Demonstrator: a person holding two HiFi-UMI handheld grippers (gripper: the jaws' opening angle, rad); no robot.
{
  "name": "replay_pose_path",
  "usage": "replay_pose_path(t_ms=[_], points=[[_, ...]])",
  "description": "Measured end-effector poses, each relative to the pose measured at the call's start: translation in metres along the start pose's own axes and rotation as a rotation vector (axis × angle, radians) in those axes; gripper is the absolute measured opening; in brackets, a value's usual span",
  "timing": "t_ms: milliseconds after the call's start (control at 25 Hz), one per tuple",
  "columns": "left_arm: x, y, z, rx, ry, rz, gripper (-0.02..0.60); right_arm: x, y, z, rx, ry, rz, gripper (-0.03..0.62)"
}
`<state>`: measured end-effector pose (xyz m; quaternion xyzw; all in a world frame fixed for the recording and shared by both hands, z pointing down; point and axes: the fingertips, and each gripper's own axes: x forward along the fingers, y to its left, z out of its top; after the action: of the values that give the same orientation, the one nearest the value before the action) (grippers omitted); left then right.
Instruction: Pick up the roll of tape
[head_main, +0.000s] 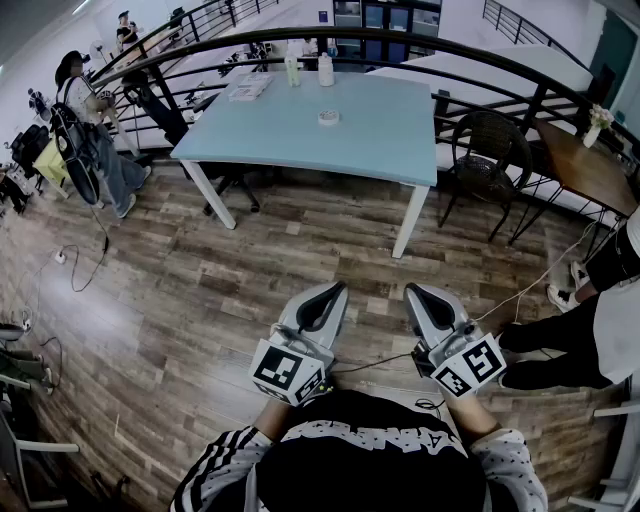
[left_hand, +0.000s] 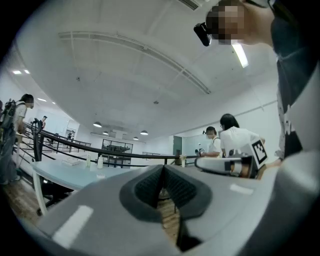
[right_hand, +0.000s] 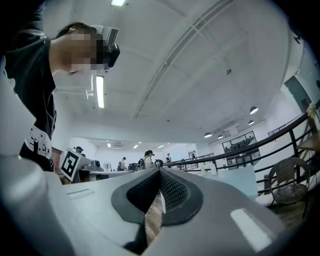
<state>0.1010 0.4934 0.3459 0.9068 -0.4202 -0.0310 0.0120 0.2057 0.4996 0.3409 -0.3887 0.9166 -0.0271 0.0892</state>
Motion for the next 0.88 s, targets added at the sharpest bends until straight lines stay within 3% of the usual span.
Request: replay_pose_path(t_ms=[880], points=[[0.004, 0.055, -0.011, -0.024, 0.005, -0.072, 0.000, 0.043, 0.005, -0.015, 0.025, -0.018, -0.060, 0.002]])
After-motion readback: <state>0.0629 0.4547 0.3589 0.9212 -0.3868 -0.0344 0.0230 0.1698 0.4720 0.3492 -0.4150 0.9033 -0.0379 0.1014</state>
